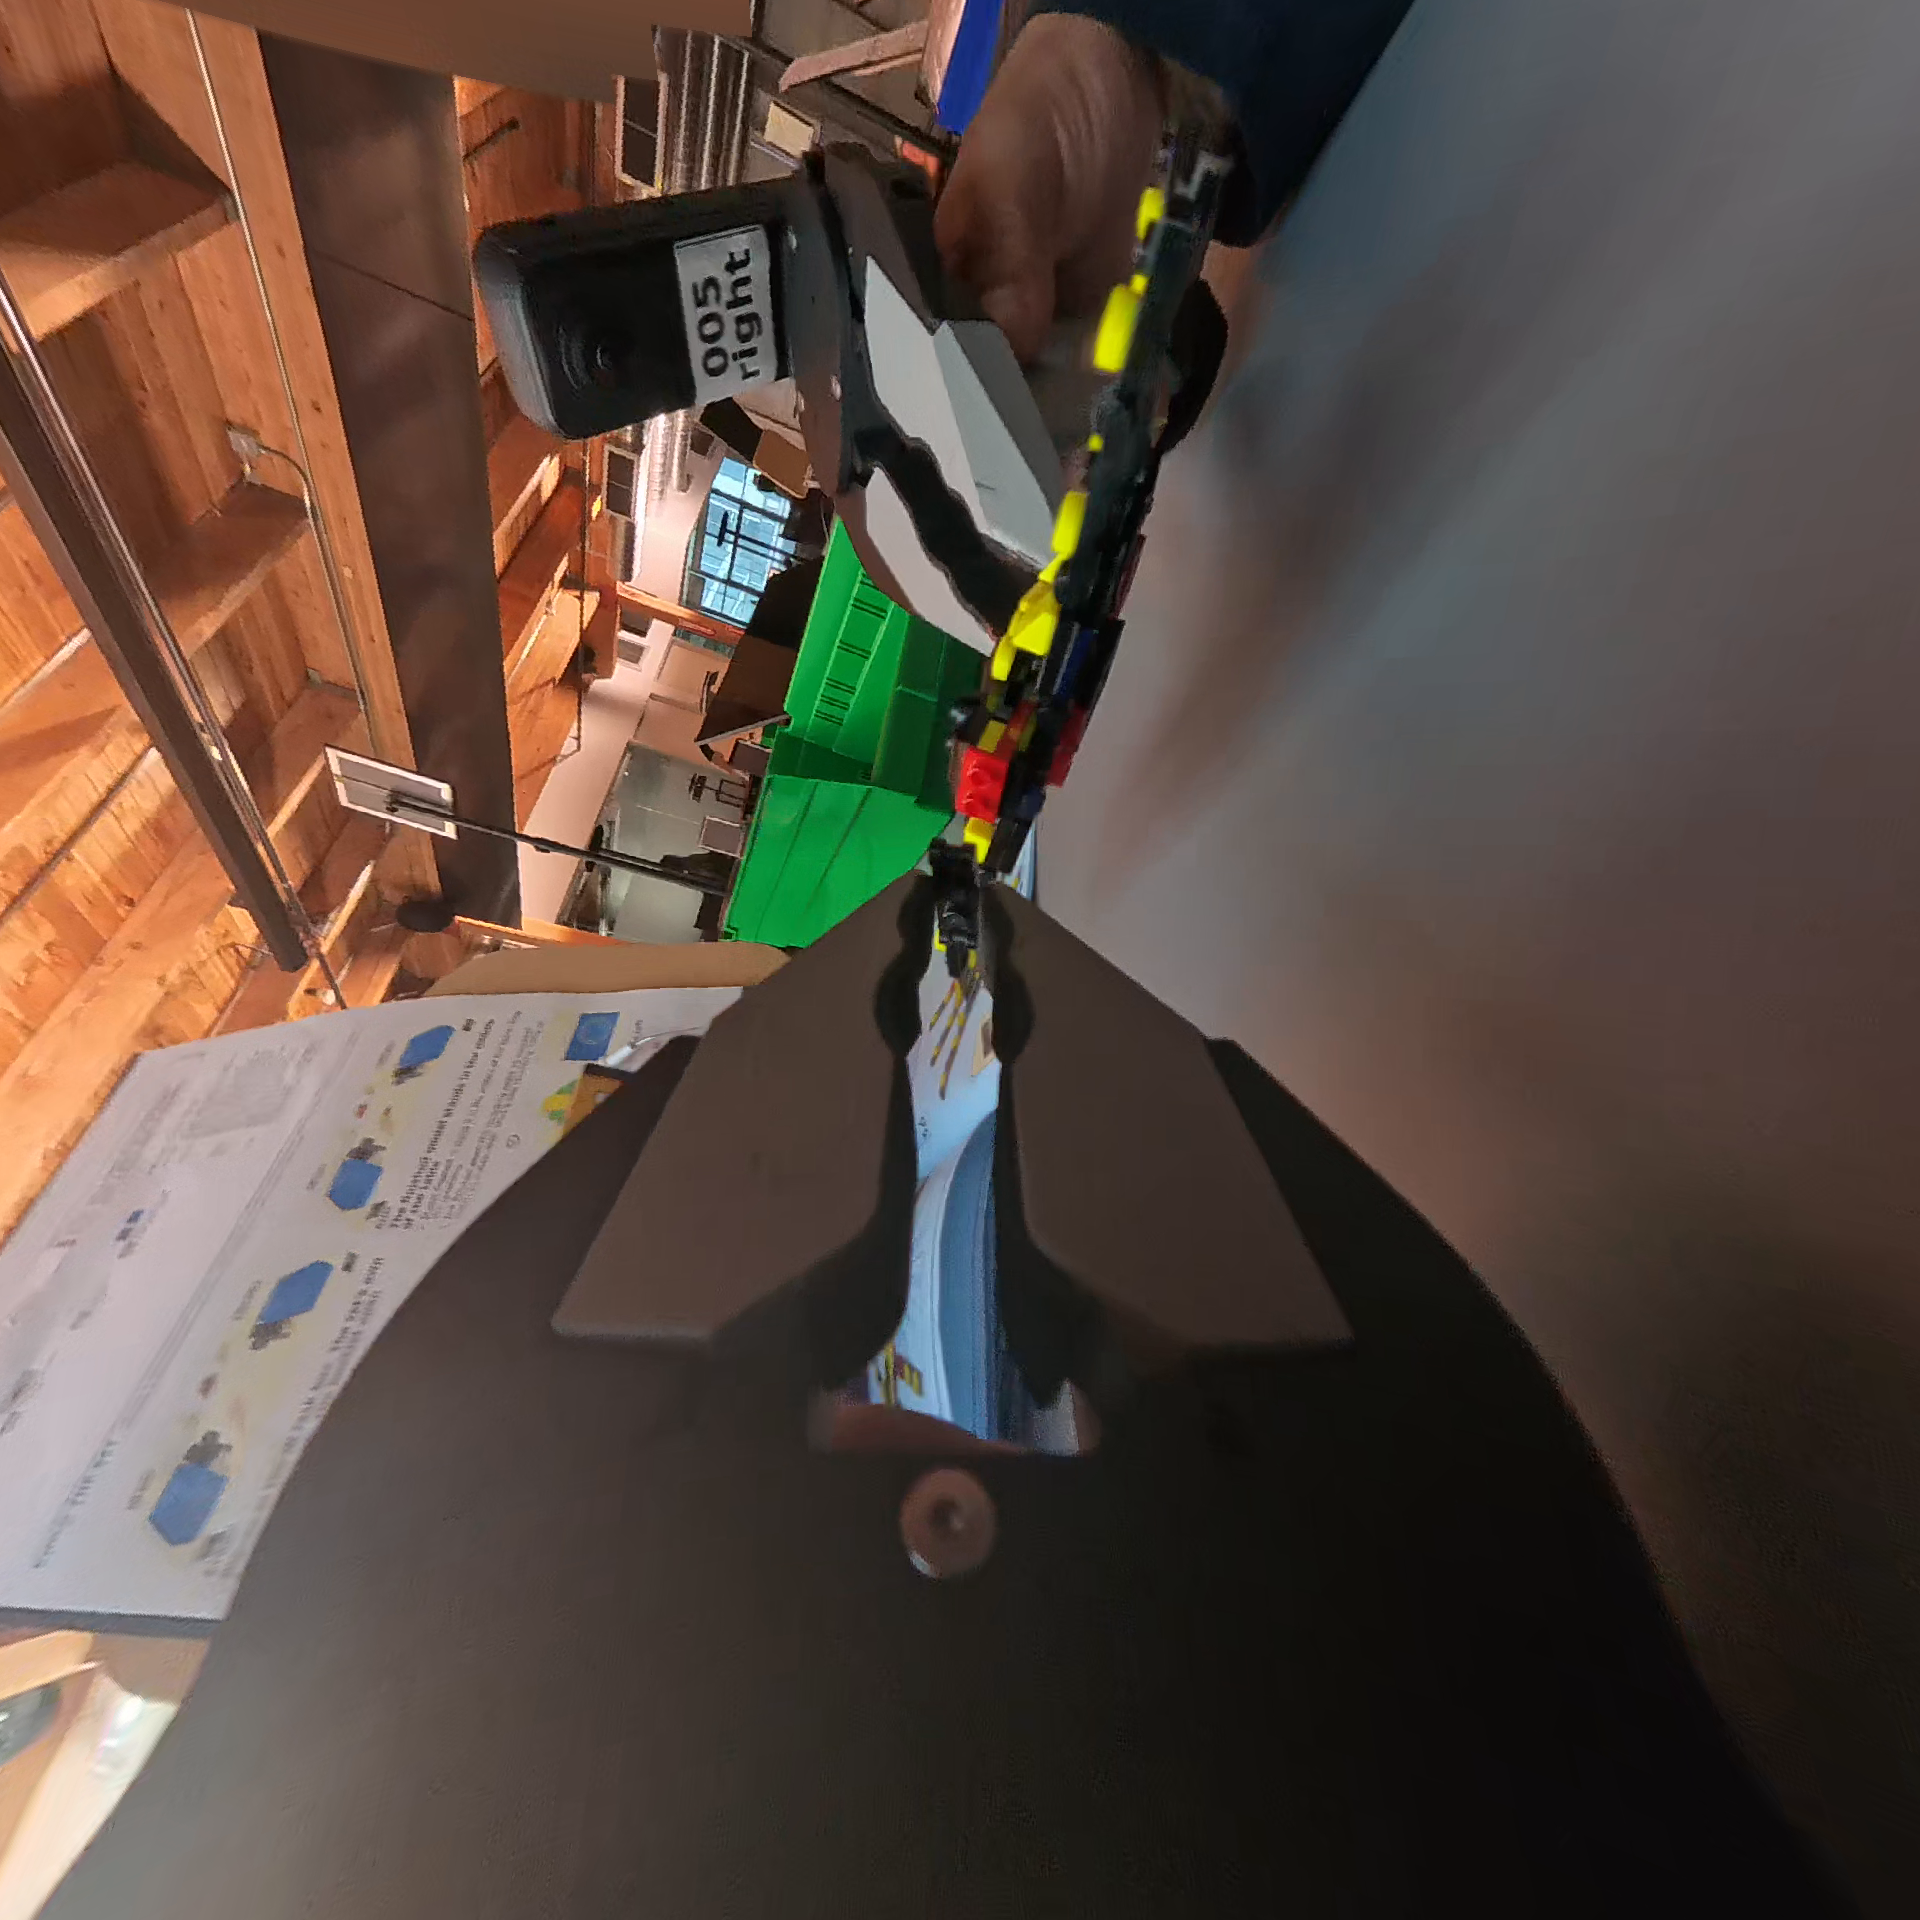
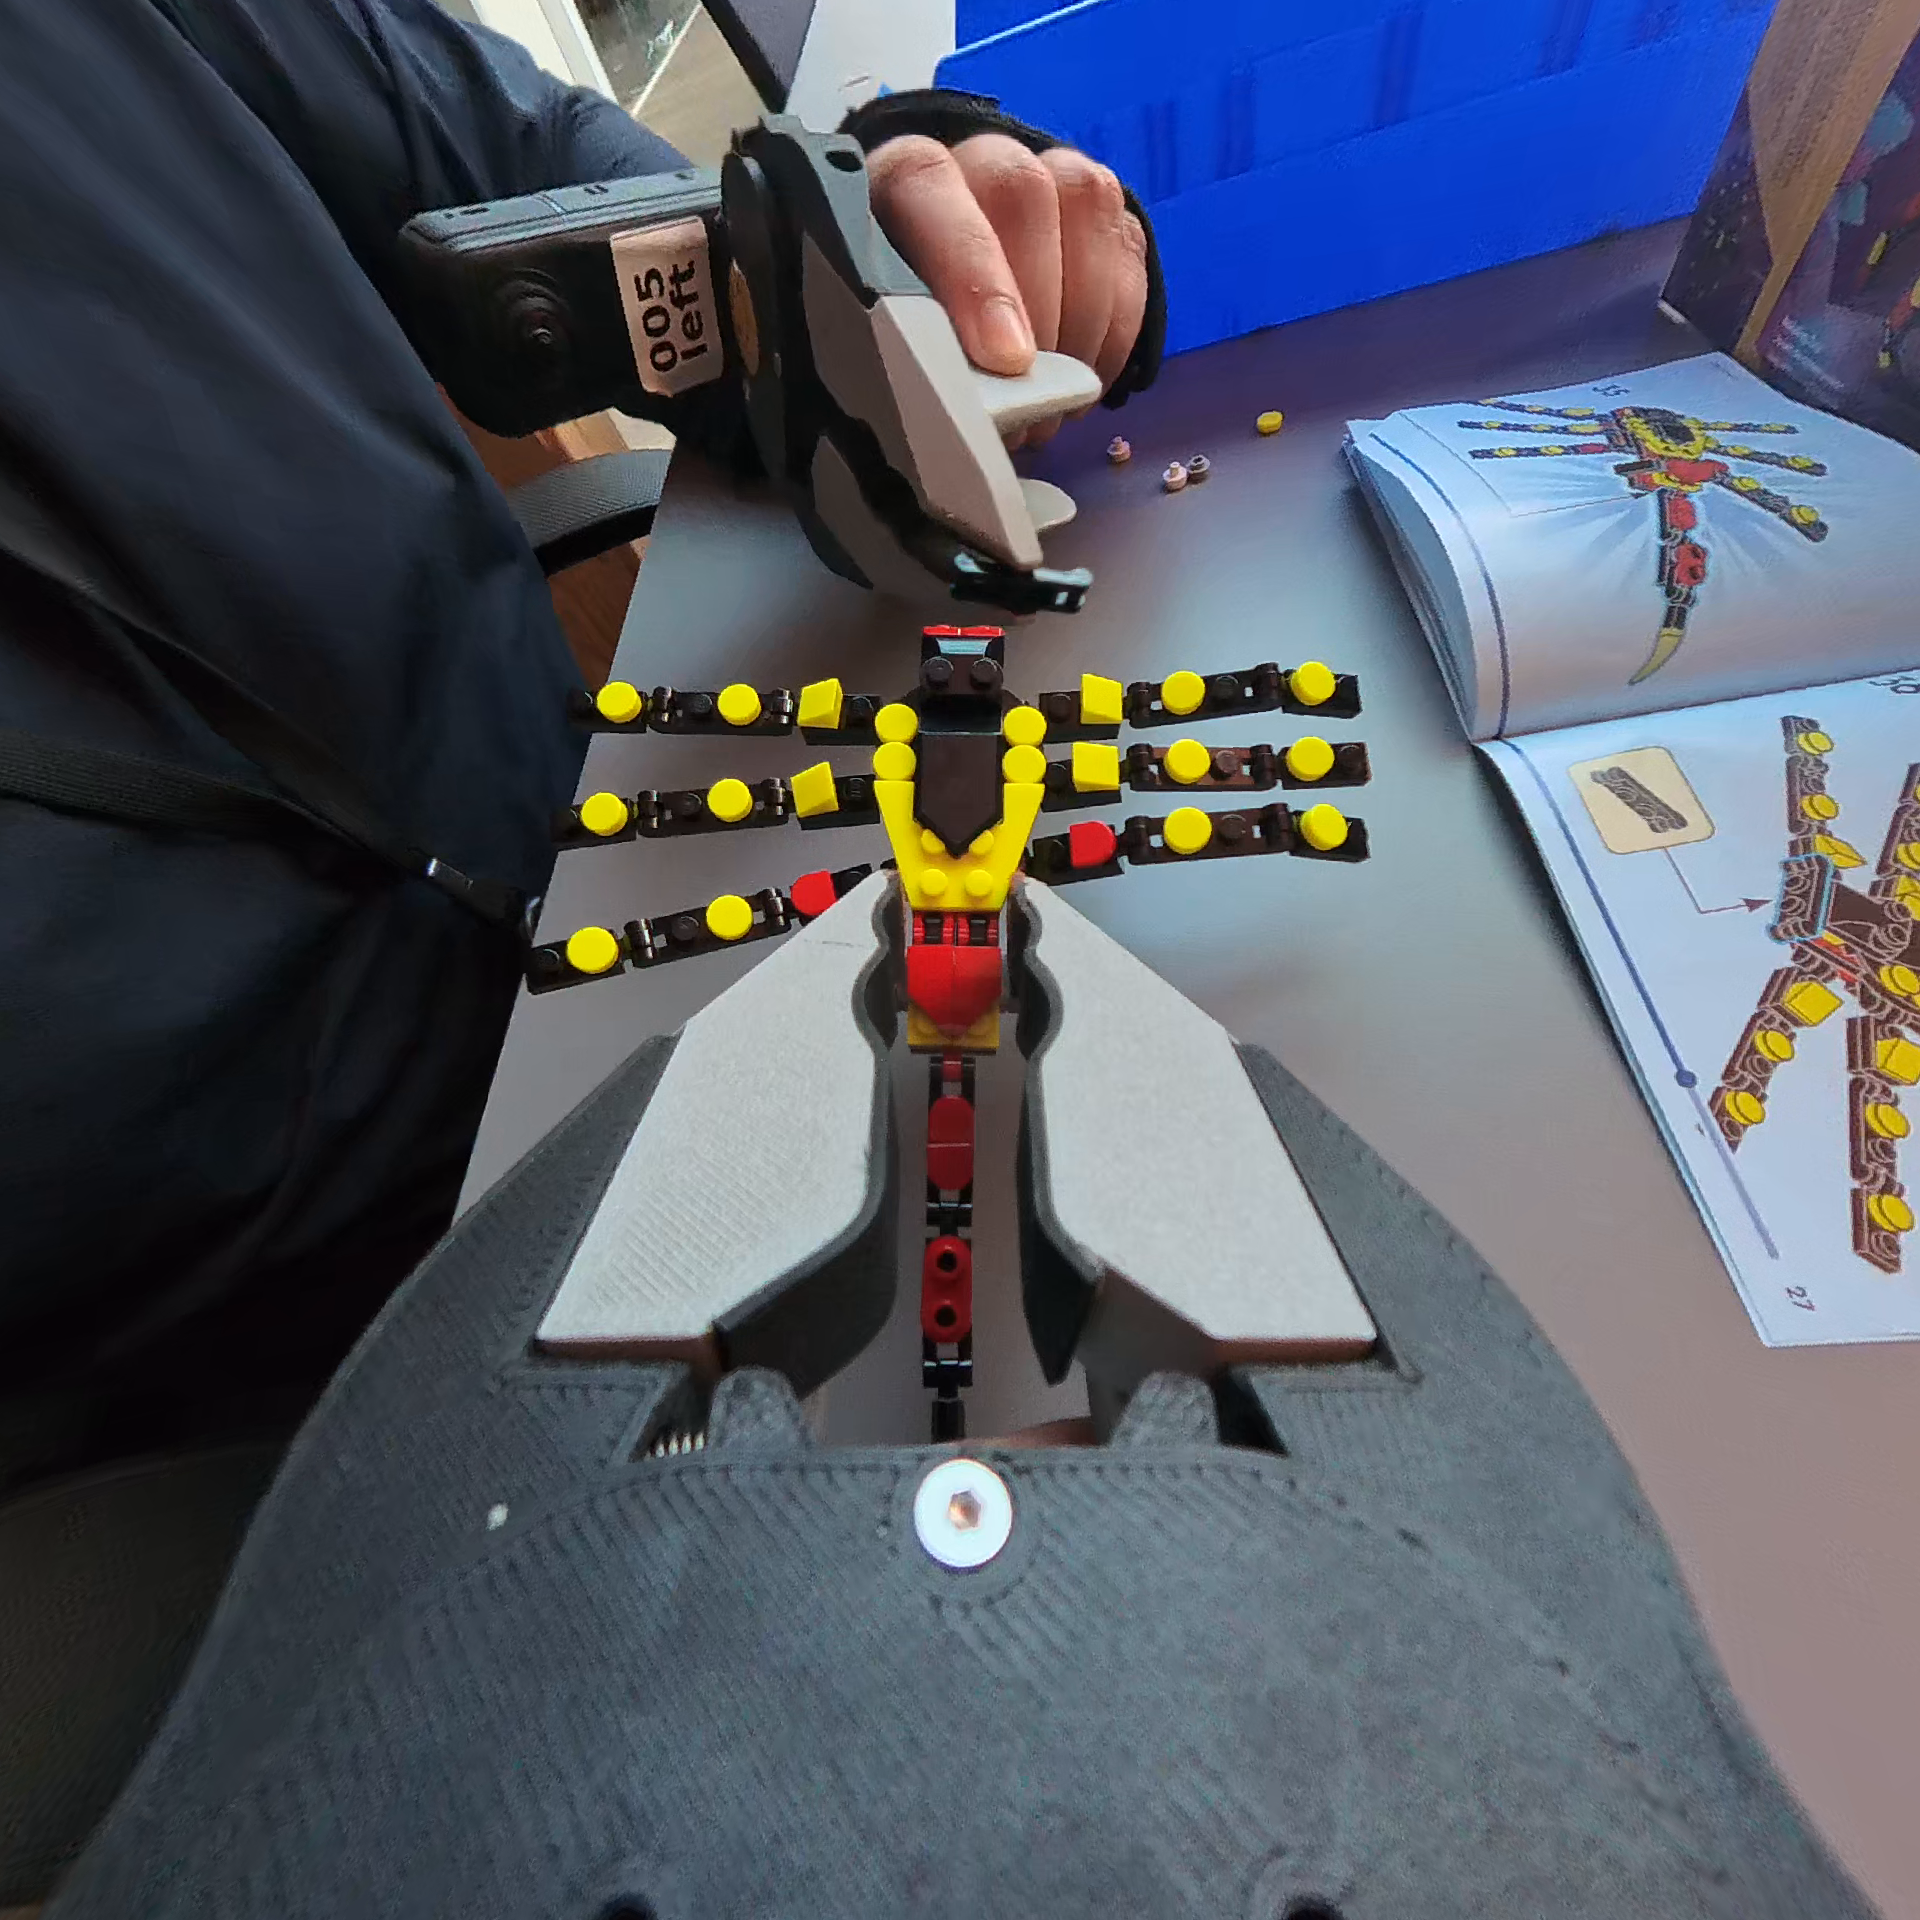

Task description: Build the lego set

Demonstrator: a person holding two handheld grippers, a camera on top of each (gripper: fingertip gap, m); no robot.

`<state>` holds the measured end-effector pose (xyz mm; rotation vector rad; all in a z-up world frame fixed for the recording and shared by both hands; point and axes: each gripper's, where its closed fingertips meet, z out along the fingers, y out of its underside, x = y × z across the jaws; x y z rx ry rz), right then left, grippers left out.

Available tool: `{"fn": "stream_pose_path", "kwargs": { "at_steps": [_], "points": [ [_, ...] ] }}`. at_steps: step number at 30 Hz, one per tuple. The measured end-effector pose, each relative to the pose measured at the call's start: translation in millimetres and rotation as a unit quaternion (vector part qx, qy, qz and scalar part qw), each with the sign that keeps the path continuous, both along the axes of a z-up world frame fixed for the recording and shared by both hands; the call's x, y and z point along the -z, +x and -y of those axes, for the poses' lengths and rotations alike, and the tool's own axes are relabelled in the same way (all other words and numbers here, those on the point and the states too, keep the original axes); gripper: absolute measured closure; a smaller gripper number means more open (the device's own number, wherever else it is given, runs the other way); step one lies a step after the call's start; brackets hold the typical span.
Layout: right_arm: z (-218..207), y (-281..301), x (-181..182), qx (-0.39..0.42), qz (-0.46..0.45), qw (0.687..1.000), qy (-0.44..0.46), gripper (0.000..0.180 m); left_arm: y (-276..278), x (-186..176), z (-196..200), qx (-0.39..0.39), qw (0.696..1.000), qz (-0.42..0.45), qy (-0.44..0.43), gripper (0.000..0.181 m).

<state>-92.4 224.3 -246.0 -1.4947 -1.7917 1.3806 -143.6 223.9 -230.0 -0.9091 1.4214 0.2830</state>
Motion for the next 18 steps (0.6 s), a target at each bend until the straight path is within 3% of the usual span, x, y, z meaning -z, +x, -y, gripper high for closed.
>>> {"fn": "stream_pose_path", "kwargs": {
  "at_steps": [9, 18],
  "points": [
    [-7, -4, 7, 0.008, 0.015, 1.000, -0.014, 0.163, -6, -9, -11, 0.006, 0.996, 0.064, -0.064, 0.174],
    [-3, -8, 4, 0.003, 0.013, 0.999, -0.045, 0.163, 5, -7, 3, 0.046, 0.996, 0.045, -0.058, 0.175]
  ]
}}
